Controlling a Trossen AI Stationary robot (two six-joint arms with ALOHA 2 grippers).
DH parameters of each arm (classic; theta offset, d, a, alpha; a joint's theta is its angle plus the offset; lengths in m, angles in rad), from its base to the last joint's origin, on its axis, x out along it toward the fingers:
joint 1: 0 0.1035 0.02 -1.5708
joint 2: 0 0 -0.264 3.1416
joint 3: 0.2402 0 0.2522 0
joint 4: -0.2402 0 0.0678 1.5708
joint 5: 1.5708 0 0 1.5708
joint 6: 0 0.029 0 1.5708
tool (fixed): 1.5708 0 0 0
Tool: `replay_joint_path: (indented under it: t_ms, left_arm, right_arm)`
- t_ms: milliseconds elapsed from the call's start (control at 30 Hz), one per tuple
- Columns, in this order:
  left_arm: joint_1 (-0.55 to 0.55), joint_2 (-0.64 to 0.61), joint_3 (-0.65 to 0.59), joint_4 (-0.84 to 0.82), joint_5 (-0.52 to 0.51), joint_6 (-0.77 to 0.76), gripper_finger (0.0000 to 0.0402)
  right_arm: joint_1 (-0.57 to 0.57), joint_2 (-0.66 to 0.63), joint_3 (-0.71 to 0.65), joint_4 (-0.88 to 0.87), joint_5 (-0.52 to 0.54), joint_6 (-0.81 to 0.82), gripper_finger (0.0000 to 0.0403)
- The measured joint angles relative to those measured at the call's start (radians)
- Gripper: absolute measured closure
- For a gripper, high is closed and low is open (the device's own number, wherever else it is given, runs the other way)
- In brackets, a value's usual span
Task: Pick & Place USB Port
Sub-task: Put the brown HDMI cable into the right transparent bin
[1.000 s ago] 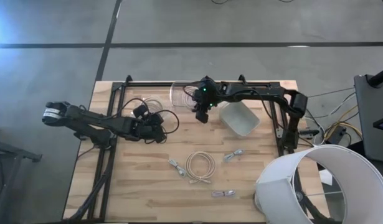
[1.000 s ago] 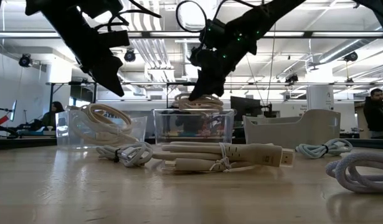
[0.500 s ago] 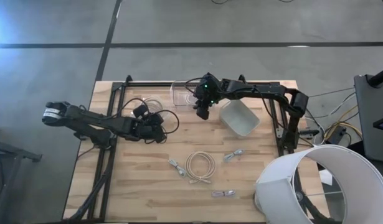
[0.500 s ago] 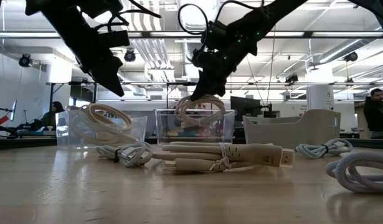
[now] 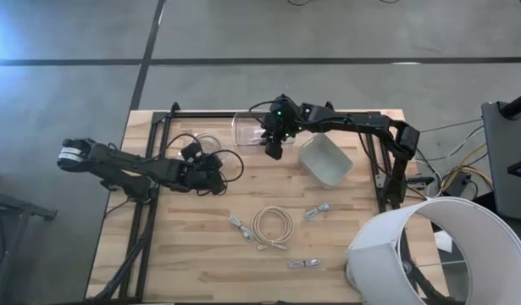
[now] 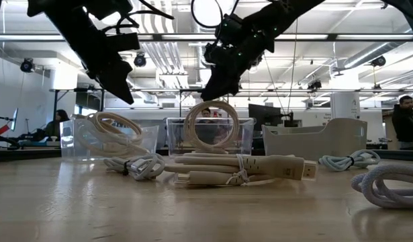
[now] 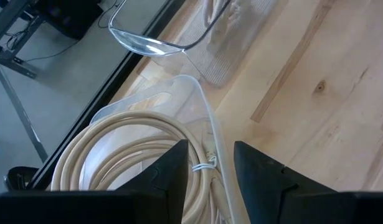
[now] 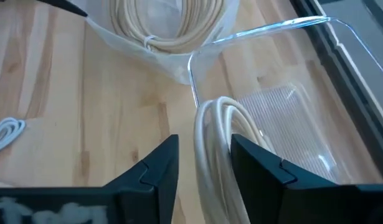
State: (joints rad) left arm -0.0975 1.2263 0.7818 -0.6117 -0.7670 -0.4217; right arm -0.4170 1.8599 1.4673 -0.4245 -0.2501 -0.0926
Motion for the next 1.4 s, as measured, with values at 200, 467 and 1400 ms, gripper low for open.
replay_joint_path:
  t_ms: [200, 467, 1400]
  left_arm:
    - [0.000, 0.000, 0.000, 0.003, 0.000, 0.000, 0.0270]
    - [0.000, 0.000, 0.000, 0.018, 0.025, -0.001, 0.0273]
    - [-0.055, 0.000, 0.000, 0.176, 0.072, -0.021, 0.0293]
  right_arm:
    - [0.019, -0.003, 0.048, -0.104, 0.048, 0.006, 0.0246]
    - [0.108, -0.032, 0.081, -0.225, 0.092, 0.006, 0.0243]
    - [0.482, -0.039, -0.268, -0.044, 0.121, 0.272, 0.0243]
